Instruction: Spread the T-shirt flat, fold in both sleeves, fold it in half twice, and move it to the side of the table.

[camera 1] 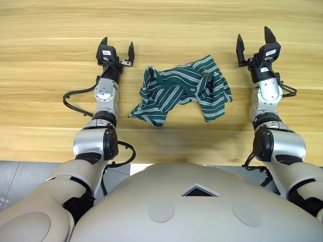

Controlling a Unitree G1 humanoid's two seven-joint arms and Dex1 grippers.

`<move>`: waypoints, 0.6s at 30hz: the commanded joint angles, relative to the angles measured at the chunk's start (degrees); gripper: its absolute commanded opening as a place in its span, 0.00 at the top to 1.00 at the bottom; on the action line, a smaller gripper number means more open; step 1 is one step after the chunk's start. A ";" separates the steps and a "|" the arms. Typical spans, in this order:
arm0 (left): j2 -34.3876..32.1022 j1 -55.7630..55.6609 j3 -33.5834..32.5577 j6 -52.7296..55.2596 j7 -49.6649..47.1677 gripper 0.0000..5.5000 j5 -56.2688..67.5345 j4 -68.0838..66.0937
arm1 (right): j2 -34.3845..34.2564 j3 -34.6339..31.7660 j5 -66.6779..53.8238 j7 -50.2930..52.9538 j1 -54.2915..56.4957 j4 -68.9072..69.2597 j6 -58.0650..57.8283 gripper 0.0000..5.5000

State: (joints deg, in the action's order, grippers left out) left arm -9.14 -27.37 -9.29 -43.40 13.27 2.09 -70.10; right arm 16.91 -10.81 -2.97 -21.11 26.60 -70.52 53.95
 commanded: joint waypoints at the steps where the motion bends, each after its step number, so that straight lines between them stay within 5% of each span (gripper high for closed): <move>1: -0.32 0.37 -0.27 -0.11 0.22 0.16 0.13 0.03 | -0.28 0.24 0.33 -0.07 1.08 -0.33 -0.92 0.26; 18: -0.42 0.32 -0.01 -0.06 -0.12 0.16 -0.25 -0.07 | -0.28 0.32 0.50 0.20 1.22 -0.42 -0.93 0.26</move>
State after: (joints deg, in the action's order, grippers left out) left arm -9.15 -27.37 -9.24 -43.40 13.23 2.08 -70.11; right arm 16.89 -10.77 -2.87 -20.99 26.67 -70.90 53.93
